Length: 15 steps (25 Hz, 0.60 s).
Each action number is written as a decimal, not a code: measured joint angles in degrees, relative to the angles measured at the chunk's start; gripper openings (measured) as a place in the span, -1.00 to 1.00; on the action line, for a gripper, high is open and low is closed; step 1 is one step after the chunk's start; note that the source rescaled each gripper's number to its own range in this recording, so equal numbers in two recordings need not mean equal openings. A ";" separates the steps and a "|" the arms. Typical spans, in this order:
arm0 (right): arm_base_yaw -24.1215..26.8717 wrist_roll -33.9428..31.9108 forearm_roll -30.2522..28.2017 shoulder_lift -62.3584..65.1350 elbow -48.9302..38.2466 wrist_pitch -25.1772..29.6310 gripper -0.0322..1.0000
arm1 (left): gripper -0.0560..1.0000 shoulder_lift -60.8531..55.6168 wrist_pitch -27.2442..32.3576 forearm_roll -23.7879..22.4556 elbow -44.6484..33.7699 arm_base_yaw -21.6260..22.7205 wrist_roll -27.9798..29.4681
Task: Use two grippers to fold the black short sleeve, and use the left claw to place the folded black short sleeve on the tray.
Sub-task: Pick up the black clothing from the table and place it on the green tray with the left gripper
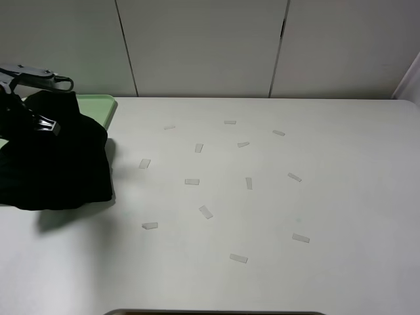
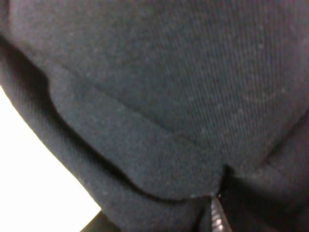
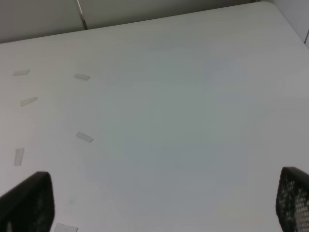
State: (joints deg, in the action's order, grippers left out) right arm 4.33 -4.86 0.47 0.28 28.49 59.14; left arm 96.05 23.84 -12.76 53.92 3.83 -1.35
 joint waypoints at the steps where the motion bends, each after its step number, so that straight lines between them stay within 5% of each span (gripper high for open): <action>1: 0.00 0.00 0.00 0.00 0.00 0.00 1.00 | -0.43 0.00 -0.98 0.00 0.00 1.26 -1.04; 8: 0.00 0.00 0.00 0.00 0.00 0.00 1.00 | -0.43 1.21 -8.47 -0.55 -0.07 8.43 -4.92; 15: 0.00 0.00 0.00 0.00 0.00 0.00 1.00 | -0.43 9.66 -10.46 -1.09 4.76 9.40 -6.74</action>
State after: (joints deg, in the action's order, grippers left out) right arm 4.33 -4.86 0.47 0.28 28.49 59.14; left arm 105.70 13.38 -13.86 58.67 13.24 -8.09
